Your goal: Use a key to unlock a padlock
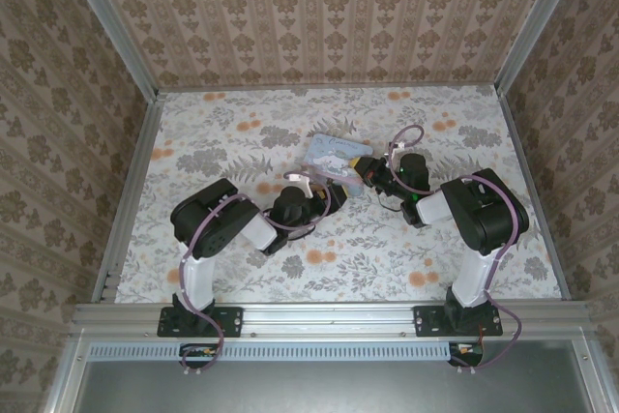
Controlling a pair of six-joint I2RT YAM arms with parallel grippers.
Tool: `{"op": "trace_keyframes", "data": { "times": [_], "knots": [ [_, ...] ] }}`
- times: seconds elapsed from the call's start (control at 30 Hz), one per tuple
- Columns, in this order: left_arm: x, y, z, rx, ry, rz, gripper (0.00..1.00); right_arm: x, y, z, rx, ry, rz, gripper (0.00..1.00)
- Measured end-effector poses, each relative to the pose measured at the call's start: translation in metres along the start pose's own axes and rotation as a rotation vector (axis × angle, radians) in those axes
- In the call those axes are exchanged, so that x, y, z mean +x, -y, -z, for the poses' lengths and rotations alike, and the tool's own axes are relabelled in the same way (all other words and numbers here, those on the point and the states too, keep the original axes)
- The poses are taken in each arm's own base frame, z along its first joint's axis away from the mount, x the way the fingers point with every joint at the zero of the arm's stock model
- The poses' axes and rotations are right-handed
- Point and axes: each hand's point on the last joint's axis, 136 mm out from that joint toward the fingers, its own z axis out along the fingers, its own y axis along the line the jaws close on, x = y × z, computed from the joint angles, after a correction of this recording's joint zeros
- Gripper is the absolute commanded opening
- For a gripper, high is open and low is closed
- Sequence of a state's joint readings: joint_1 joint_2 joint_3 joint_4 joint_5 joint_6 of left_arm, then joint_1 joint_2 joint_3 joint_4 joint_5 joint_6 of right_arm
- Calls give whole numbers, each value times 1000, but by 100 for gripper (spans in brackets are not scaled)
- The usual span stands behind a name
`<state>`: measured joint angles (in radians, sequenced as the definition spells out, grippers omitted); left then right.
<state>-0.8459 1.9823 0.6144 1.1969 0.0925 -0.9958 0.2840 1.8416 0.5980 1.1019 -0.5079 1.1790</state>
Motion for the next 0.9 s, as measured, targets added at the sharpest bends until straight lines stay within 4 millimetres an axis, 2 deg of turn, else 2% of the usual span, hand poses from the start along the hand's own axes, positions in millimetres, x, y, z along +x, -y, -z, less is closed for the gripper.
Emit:
{"op": "trace_keyframes", "data": {
  "times": [0.17,0.6,0.9],
  "knots": [
    [-1,-3,-4,-11,6,0,60,0,0,0,0,0,0,0],
    [0,-14,-7,-54,-1,4,37,0,0,0,0,0,-1,0],
    [-1,-20,-10,-78,-15,10,26,0,0,0,-6,1,-1,0]
  ]
}}
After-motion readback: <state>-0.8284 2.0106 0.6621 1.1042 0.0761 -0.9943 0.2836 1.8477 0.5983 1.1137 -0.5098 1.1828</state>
